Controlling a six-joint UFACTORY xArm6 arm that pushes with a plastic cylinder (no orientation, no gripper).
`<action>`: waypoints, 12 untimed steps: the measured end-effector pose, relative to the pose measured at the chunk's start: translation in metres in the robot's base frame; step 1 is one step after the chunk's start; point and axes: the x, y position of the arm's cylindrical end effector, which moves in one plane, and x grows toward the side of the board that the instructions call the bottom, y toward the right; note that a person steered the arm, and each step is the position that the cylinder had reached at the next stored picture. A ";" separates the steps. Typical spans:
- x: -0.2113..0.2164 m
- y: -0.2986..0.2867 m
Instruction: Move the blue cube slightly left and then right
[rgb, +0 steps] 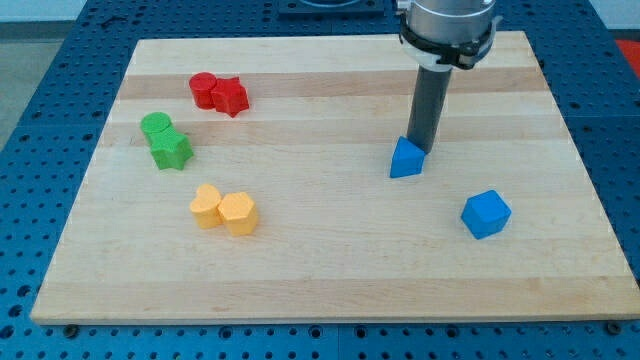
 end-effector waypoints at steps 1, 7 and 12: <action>-0.015 0.029; 0.094 0.136; 0.101 -0.012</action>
